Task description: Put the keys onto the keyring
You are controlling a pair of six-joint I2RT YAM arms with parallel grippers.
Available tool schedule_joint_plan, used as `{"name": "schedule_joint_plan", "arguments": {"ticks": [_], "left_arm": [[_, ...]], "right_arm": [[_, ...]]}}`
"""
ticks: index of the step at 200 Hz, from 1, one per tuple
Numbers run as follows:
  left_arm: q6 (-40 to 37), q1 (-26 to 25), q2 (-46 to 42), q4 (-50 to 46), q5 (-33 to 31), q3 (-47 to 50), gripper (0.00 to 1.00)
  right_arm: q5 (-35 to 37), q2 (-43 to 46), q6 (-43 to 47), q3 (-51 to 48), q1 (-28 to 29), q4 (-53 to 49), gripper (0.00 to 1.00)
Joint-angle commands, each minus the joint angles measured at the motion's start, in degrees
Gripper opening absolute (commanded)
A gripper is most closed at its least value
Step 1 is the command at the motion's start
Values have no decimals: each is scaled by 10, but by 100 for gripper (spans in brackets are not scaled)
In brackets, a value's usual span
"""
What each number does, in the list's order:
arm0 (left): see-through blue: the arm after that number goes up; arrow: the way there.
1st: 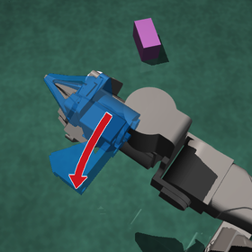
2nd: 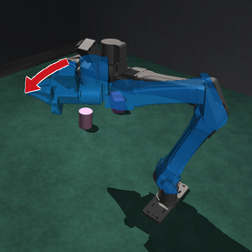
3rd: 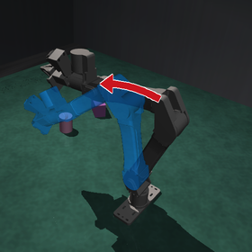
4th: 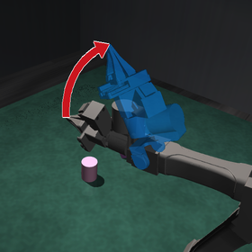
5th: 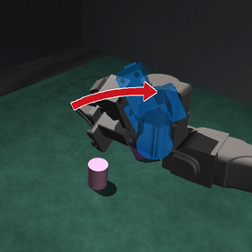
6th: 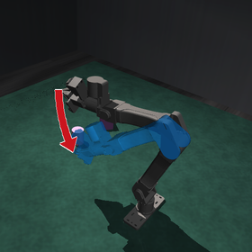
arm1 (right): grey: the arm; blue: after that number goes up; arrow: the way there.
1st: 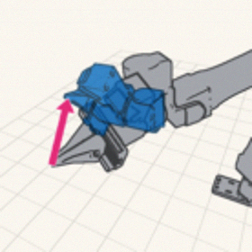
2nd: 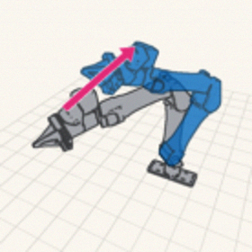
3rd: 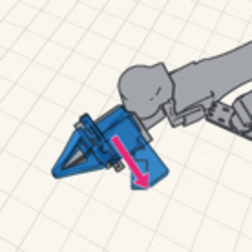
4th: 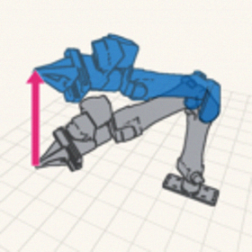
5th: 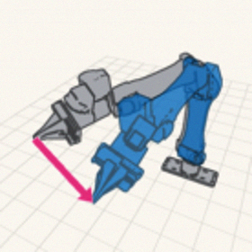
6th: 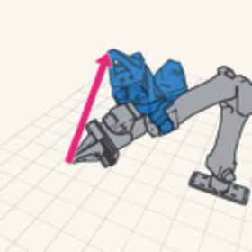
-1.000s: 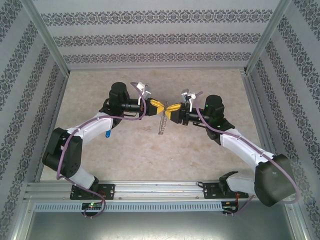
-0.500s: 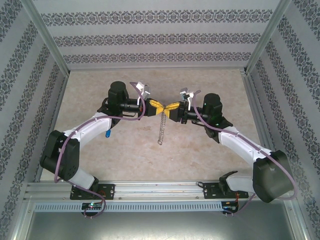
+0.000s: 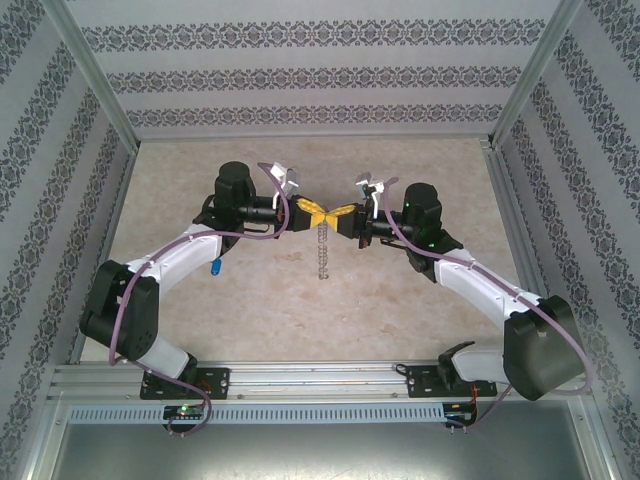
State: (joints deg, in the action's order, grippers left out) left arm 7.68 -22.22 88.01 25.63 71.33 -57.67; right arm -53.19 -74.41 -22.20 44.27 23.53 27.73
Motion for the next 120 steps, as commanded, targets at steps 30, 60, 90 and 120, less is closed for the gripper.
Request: {"name": "schedule_joint_plan", "arguments": {"ticks": [30,60,90,120], "left_arm": [[21,-1,-31,36,-25,-3,16],[40,3,-77,75,-104,36,32],[74,5,-107,9,-167,29,42],[91,5,-130,22,-184,44,44]], "right_arm": [[20,0,6,14,2,29,0],[27,13,9,9,-8,41,0],[41,26,11,5,-16,64,0],[53,30,11,14,-16,94,0]]}}
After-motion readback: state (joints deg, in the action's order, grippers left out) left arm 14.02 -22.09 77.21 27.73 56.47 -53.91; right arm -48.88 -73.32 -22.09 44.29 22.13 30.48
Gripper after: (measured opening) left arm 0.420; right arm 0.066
